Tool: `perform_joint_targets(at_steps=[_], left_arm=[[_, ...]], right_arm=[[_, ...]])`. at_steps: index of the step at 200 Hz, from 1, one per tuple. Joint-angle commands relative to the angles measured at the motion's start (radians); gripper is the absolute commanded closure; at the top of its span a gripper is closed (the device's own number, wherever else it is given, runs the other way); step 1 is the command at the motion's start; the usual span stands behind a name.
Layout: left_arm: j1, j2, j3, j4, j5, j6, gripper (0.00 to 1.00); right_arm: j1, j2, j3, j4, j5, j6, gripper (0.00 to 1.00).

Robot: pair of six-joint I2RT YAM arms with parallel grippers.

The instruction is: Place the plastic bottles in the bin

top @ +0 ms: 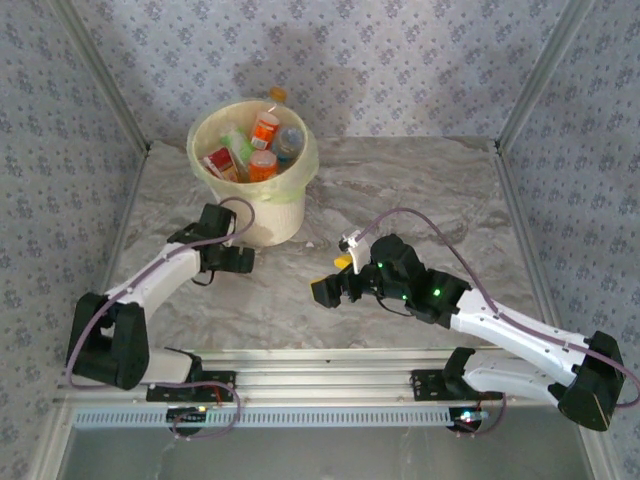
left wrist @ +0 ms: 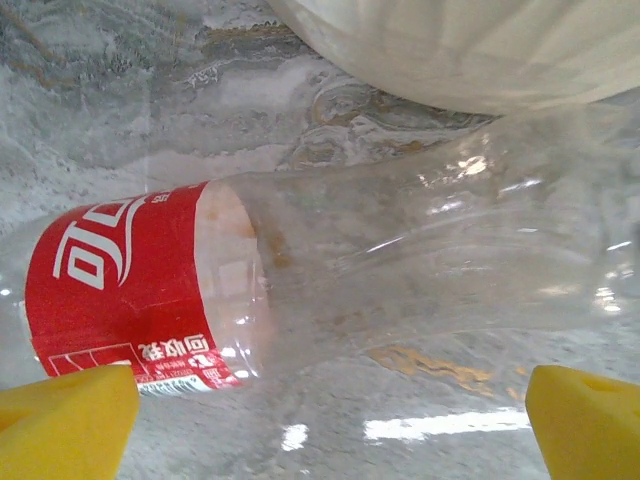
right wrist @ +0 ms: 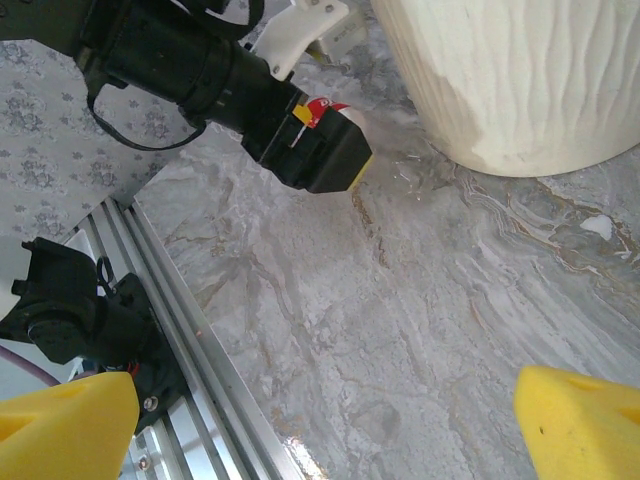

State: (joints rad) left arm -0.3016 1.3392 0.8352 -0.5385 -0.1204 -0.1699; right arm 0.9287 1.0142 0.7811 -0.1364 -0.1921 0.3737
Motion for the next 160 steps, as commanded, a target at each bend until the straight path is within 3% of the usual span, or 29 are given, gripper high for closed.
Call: perform_joint_targets(at_steps=[1,56,91,160], left_arm=[[-0.009,-0.083,-0.012,-0.052,0.043,-0.167,0.0],[-0.027,-0.276,-0.111,-0.092,0.005,-0.433,0.0],[-0.024,-0.372,-0.177,-0.09,-0.029,-0.682,0.0],[0.104,-0.453,-0.326,0.209,0.142,-1.056,0.0]], right_arm=[[-0.002,-0.005,-0.011,0.026,-0.005,0.01,0.02],[-0.001,0.01,-0.015,0.044,-0.012,0.015,0.02],[0.004,0.02,-0.013,0.051,-0.015,0.017,0.02],[0.007,0.023,-0.009,0.047,-0.018,0.016,0.02]])
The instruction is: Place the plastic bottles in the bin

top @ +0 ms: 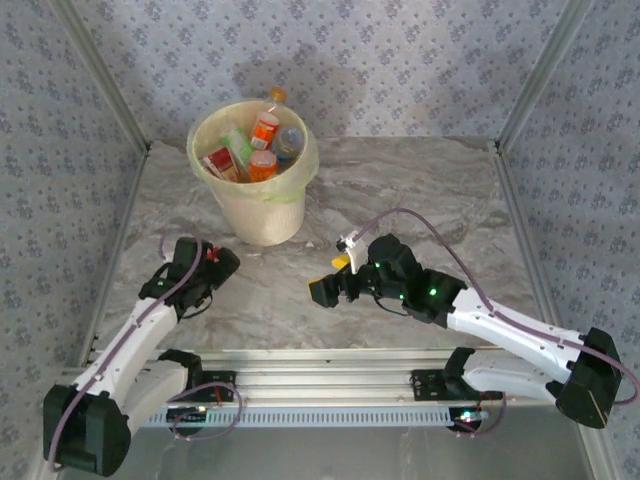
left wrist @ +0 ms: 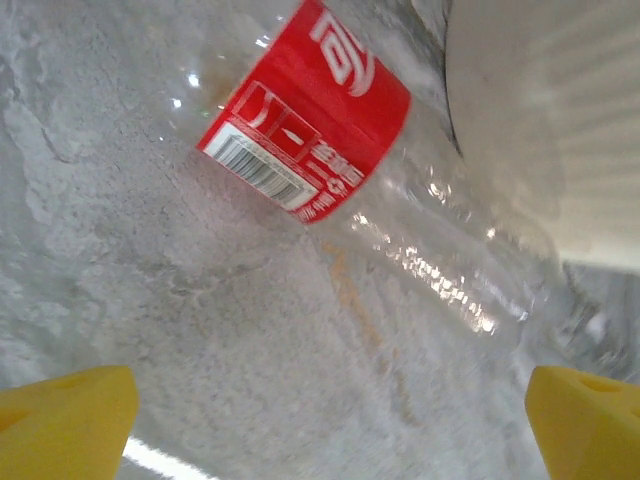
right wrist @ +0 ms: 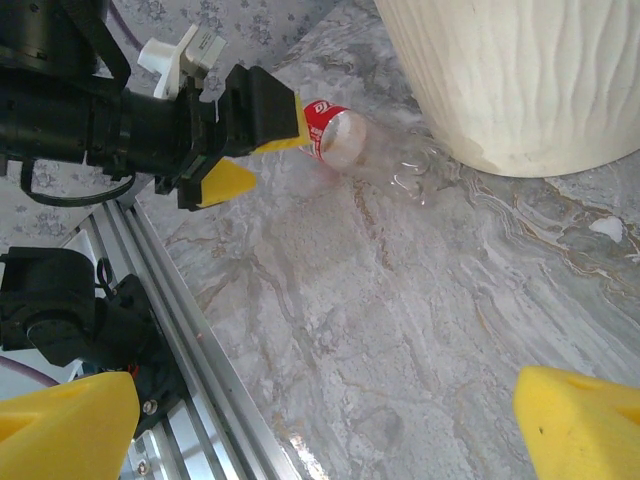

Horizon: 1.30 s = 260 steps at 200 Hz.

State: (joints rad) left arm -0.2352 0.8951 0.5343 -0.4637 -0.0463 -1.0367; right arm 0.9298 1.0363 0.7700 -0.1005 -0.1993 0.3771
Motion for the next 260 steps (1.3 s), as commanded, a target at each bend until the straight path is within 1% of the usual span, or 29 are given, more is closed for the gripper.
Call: perform_joint_targets(at_steps=[1,21,44,62,97,139,164,221,241,260], left_arm=[[0.039,-0.008,-0.025,0.137,0.068,-0.192,0.0],[0.061,0.009,-0.031,0.191,0.061,-0.266,0.0],[0.089,0.07,-0.042,0.304,0.111,-0.33,0.01],[0.097,0.137,-0.019,0.344,0.127,-0.342,0.01],[0.1,0.224,-0.011,0.397,0.115,-0.403,0.01],[0.106,0.335,0.018,0.431,0.11,-0.405,0.02],[0.117,0.387,0.021,0.458,0.103,-0.411,0.06],[0.14,0.477,0.022,0.525,0.129,-0.43,0.11],[0.148,0.485,0.021,0.525,0.128,-0.428,0.16],[0.161,0.476,0.012,0.521,0.13,-0.424,0.25]], right_arm=[[0.006,0.001,0.002,0.012,-0.01,0.012,0.02],[0.006,0.005,0.0,0.012,-0.009,0.012,0.02],[0.007,0.013,0.002,0.016,-0.014,0.015,0.02],[0.008,0.019,0.003,0.018,-0.015,0.016,0.02],[0.009,0.018,0.005,0.01,-0.007,0.011,0.02],[0.008,0.014,0.003,0.009,0.003,0.017,0.02],[0.01,0.013,0.002,0.003,0.009,0.018,0.02],[0.009,0.005,0.016,-0.022,0.024,0.011,0.02],[0.01,0.008,0.016,-0.018,0.024,0.014,0.02],[0.01,0.008,0.014,-0.019,0.024,0.015,0.02]])
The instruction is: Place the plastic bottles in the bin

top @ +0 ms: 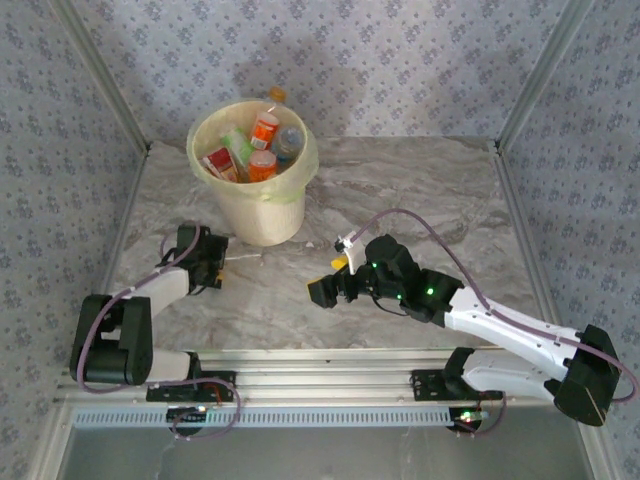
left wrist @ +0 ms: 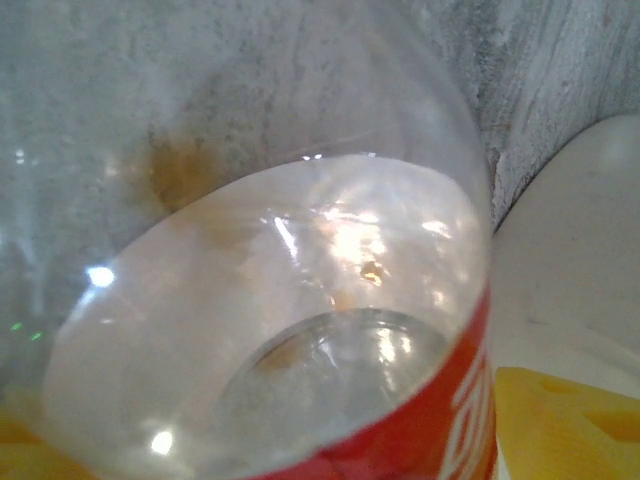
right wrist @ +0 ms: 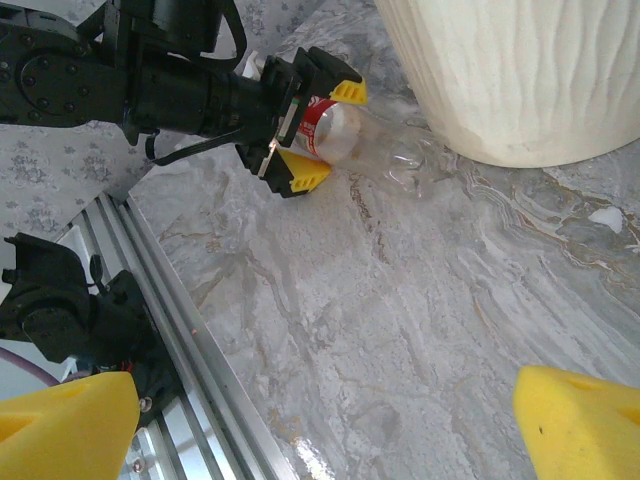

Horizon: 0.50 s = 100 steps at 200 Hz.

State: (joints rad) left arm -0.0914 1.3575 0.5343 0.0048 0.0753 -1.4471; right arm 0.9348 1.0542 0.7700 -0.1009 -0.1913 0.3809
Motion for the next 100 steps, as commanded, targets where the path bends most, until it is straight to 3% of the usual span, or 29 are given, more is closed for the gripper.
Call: perform_joint_targets(at_steps=[1,47,100], left_arm=[[0.018,0.013,0.011,0.052,0.008,-0.014,0.26],[0.031,-0.07,0.016,-0.016,0.0,0.046,0.42],[0.05,-0.289,0.064,-0.211,-0.019,0.249,0.46]], right_arm=[[0.005,-0.01,0.015,-0.019,0.016,0.012,0.02],[0.005,-0.012,0.008,-0.016,0.022,0.012,0.02],[0.003,-0.042,-0.001,-0.04,0.075,0.001,0.03]])
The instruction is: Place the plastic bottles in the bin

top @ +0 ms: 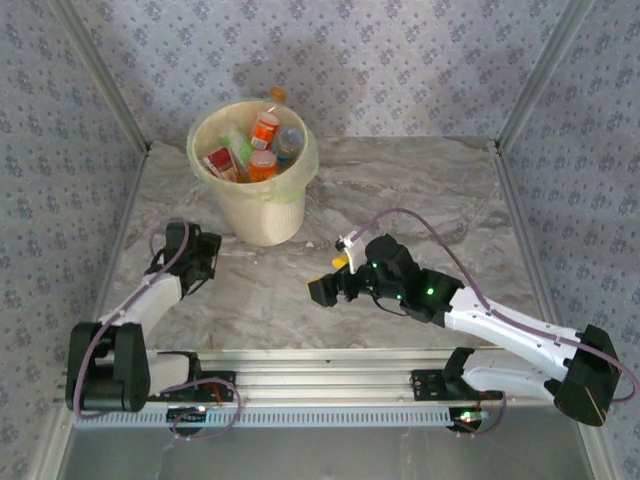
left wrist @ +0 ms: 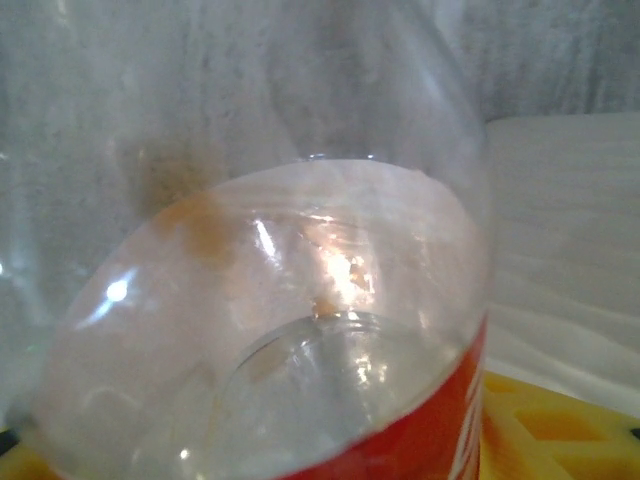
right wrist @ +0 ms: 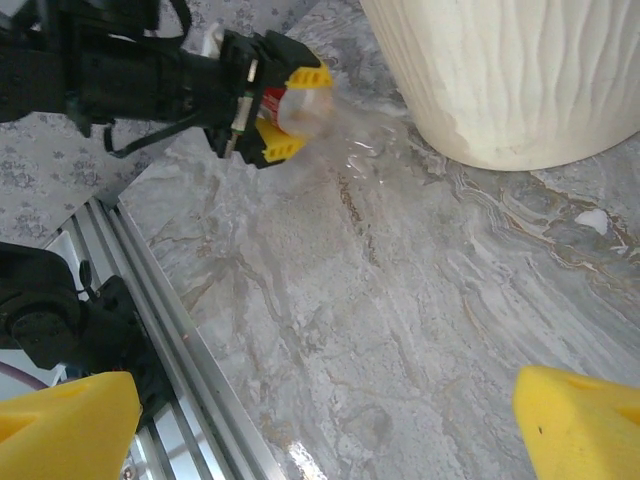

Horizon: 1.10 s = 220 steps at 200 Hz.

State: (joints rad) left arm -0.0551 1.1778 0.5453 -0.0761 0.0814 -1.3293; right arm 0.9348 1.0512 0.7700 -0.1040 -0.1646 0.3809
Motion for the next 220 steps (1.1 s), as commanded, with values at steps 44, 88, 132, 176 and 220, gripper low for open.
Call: perform_joint_targets(at_steps=[44,88,132,176,220], left_arm=[[0.04,-0.31,0.188,-0.429,-0.106,0.394,0.46],[0.054,-0.329,0.456,-0.658,-0.175,0.626,0.46],[0.052,-0.243,0.746,-0.725,-0.232,0.793,0.45],[0.051,-0.068,1.033,-0.731,-0.157,0.916,0.44],[0.036,0.173,1.35,-0.814,0.012,1.043,0.43]], right_arm=[[-0.024,-0.112,-0.014,-0.087,0.11,-0.009,0.03],[-0.047,-0.163,-0.016,-0.121,0.122,-0.021,0.03],[-0.058,-0.196,-0.021,-0.135,0.132,-0.022,0.03],[-0.064,-0.207,-0.019,-0.145,0.131,-0.022,0.04],[-0.075,-0.208,-0.01,-0.154,0.124,-0.025,0.03]])
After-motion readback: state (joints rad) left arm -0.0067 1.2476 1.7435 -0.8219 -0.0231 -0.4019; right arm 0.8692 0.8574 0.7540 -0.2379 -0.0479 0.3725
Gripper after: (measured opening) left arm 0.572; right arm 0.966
